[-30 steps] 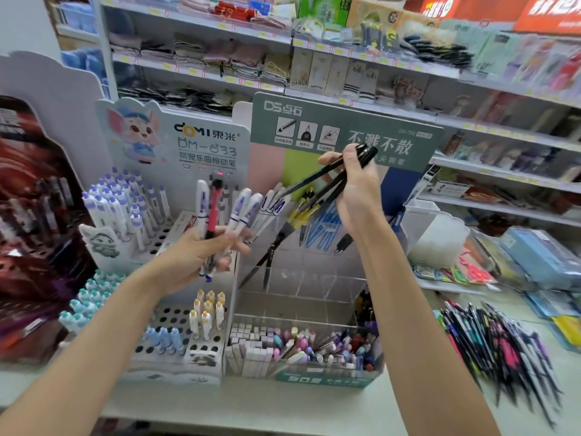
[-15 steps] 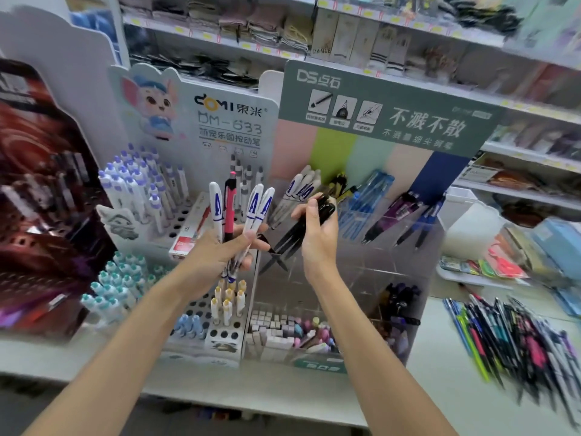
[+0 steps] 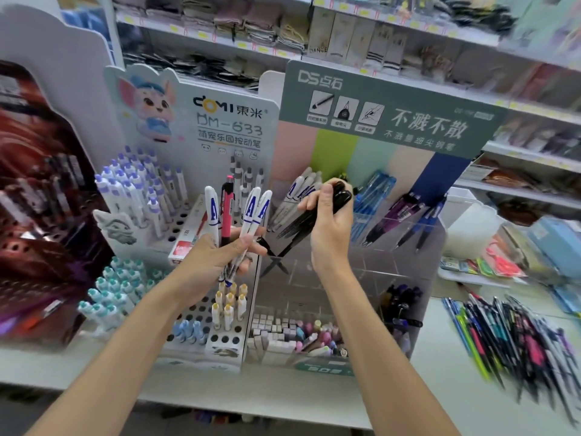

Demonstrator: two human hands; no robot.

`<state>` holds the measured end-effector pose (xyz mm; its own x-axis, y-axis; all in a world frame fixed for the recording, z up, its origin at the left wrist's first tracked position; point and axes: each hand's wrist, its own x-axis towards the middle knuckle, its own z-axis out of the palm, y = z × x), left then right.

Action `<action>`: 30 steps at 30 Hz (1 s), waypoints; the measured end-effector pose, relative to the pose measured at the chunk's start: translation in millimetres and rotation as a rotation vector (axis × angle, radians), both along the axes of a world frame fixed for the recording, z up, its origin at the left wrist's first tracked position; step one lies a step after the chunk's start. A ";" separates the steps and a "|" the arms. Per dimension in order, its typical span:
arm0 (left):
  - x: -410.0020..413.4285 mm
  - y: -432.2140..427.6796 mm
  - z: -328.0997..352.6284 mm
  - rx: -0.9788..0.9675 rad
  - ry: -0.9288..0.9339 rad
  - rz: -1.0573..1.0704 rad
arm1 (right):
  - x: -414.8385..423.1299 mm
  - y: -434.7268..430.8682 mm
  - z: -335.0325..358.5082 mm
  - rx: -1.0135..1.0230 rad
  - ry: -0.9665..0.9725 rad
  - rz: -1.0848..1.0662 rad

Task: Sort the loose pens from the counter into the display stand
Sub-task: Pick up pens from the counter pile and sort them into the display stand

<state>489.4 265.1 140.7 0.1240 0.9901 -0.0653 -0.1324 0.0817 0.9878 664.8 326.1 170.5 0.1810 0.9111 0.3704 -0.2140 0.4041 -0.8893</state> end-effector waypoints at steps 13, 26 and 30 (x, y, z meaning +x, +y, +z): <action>-8.1 2.4 -3.6 0.054 0.041 -0.034 | 1.4 -14.5 -89.2 -0.045 -0.934 -0.314; 39.6 5.3 37.8 -0.010 0.092 -0.341 | 44.1 -30.3 67.8 0.035 -0.727 0.148; 64.2 6.9 42.0 0.013 0.052 -0.407 | 53.8 -23.3 79.3 -0.002 -0.802 0.226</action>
